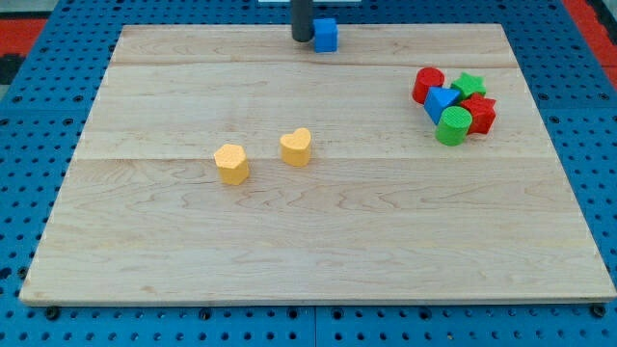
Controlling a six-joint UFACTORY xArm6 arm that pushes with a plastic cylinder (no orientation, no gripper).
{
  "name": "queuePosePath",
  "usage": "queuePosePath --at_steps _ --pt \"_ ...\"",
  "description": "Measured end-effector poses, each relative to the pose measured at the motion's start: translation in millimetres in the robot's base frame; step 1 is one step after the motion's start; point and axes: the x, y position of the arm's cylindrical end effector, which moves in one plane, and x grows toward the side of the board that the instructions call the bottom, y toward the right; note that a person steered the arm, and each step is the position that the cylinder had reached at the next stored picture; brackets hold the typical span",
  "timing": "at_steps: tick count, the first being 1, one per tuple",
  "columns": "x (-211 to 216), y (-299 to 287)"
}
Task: Slide your hand below the yellow heart vertically
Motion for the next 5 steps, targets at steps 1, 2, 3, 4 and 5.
queuePosePath --at_steps 1,2,3,4,5 --pt "0.0 -18.0" --pt "50.2 -68.6" --pt "124.6 -4.8" --pt "180.1 55.3" --pt "255.0 67.1"
